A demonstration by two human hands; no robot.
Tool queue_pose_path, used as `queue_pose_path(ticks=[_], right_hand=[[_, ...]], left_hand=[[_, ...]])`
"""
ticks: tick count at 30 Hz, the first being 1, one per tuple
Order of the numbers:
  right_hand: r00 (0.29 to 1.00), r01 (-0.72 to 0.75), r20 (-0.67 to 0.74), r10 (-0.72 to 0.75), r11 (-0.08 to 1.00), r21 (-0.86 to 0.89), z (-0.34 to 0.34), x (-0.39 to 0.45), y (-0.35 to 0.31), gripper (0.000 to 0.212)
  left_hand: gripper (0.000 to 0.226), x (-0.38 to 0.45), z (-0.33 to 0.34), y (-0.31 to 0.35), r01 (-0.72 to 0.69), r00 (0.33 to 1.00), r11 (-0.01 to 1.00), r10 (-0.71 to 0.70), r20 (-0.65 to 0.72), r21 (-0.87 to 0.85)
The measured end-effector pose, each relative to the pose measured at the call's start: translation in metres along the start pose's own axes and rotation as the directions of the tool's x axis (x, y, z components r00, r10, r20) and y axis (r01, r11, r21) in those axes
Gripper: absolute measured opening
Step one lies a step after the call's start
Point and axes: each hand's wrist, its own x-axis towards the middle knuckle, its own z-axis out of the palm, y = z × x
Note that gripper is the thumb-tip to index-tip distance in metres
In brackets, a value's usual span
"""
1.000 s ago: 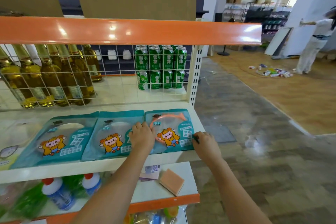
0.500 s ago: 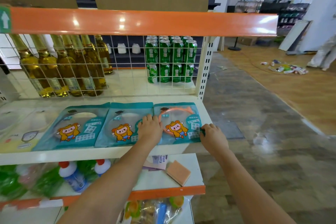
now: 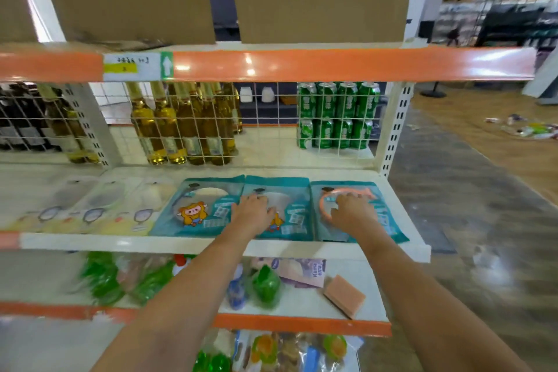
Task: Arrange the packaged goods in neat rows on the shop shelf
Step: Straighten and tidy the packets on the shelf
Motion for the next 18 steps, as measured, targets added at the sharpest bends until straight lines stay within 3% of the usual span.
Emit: queue_pose_path(ticks=[3, 9, 18], right_hand=[[0.987, 0.157, 0.043, -0.157, 0.988, 0.000, 0.002, 0.003, -0.062, 0.039], [0.918, 0.397, -0.010, -0.397, 0.916, 0.066, 0.005, -0.015, -0.206, 0.036], [0.739, 0.672, 0.018, -0.673, 0.739, 0.055, 0.043, -0.063, -0.395, 0.038]], left_hand=[[0.048, -0.012, -0.020, -0.051, 0.068, 0.997, 0.998, -0.068, 0.022, 0.013], [0.047, -0.052, -0.047, -0.168, 0.234, 0.972, 0.972, -0.234, 0.003, -0.017], [0.057, -0.129, -0.054, -0.334, 0.455, 0.888, 0.888, -0.458, 0.031, 0.067]])
